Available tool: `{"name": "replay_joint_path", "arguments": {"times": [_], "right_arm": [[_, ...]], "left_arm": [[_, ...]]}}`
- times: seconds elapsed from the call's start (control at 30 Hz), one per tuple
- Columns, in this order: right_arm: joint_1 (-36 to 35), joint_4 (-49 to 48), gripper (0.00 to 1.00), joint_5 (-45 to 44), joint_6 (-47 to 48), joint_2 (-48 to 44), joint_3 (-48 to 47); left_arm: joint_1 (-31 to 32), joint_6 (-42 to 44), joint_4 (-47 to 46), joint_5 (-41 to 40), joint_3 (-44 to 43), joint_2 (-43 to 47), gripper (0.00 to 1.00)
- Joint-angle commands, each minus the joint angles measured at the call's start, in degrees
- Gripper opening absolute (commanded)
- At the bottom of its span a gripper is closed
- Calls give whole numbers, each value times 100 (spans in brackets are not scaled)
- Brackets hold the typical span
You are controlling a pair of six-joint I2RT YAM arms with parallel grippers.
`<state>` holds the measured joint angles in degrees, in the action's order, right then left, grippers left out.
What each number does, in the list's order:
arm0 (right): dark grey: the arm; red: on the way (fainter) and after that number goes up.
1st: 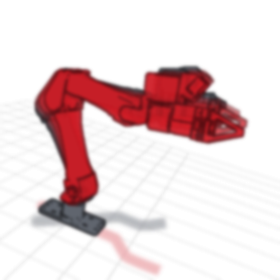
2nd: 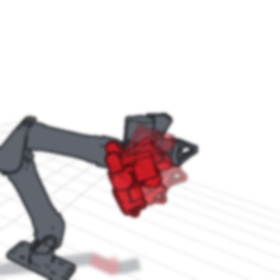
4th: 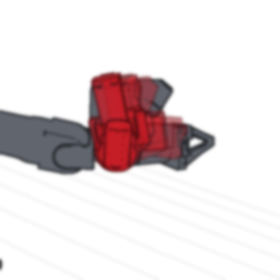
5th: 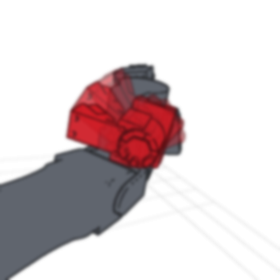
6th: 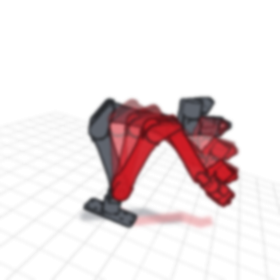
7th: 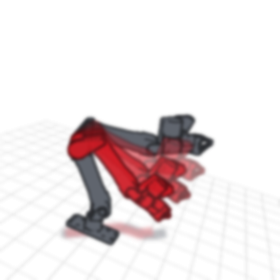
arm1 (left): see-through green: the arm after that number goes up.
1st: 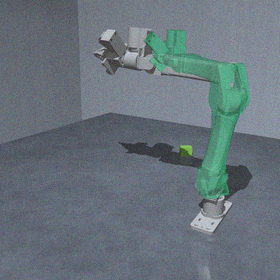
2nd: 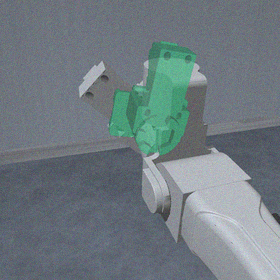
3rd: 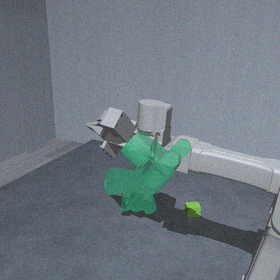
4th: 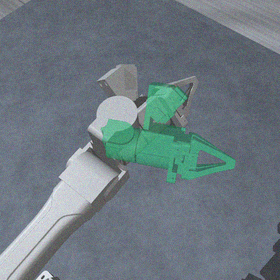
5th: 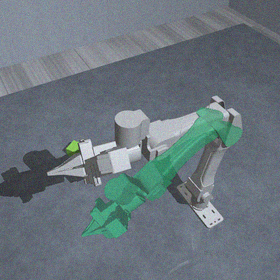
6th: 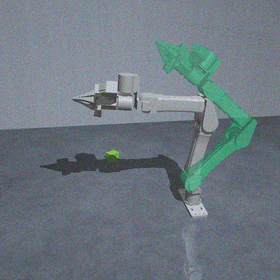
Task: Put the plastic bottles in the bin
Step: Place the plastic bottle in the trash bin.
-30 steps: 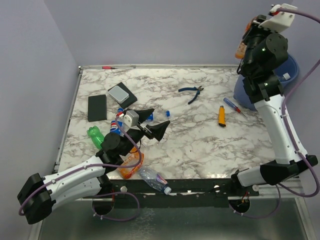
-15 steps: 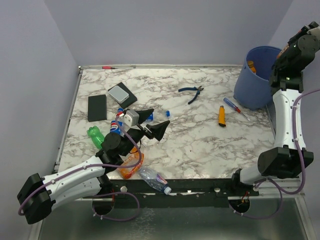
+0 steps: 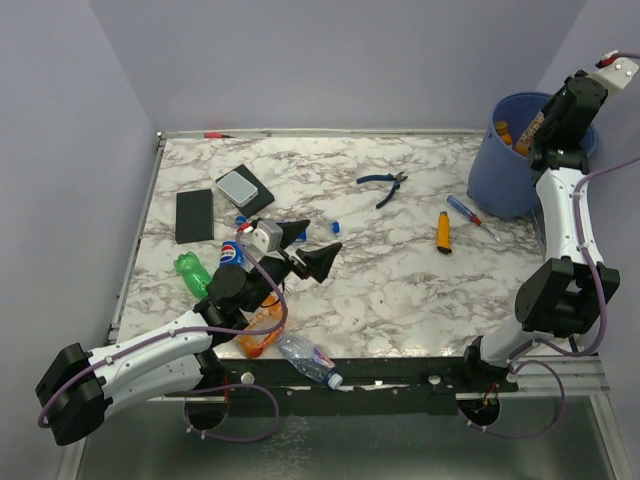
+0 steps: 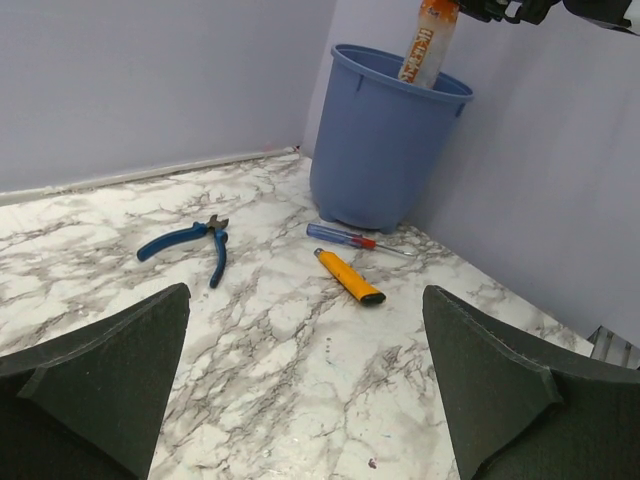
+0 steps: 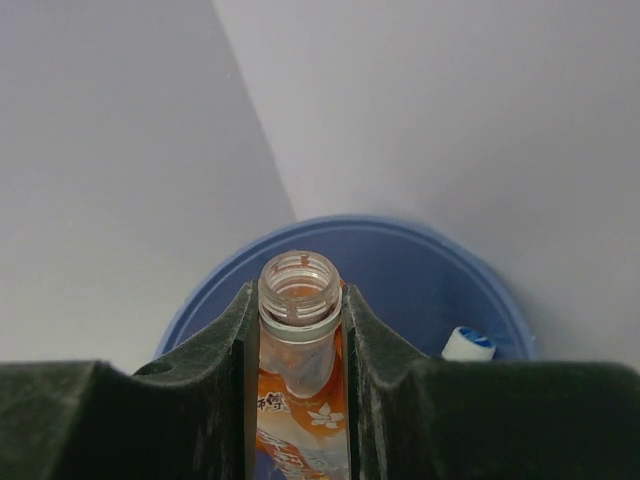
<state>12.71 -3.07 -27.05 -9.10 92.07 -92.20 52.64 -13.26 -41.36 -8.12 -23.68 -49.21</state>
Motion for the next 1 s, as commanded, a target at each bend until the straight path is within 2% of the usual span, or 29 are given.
{"name": "replay_joint_path", "arguments": {"times": [0.0,0.3,0.43,0.6,0.7,0.8,0.87,0.97], "right_arm": [[43,714,0,823,-416,138,137],[54,732,1,2123,-859,375,121],[53,1099,1,2080,-630,557,44],[56,1005,2,1842,-335,491,629],[64,1011,14,1909,-301,486,769],[56,1042,43,1976,-326,476,733],[56,1070,58,1921,-416,447,646],[57,1101,69,1797,-587,357,467]], "left_arm": [[37,-8,5,11,-163,-68,99],[39,50,45,4,-181,-124,99],[41,51,58,18,-198,-124,99],[30,57,63,41,-198,-128,99],[31,49,67,60,-206,-137,99],[35,45,67,80,-207,-158,99],[38,34,71,82,-216,-159,99],[31,40,67,91,-216,-159,99]]}}
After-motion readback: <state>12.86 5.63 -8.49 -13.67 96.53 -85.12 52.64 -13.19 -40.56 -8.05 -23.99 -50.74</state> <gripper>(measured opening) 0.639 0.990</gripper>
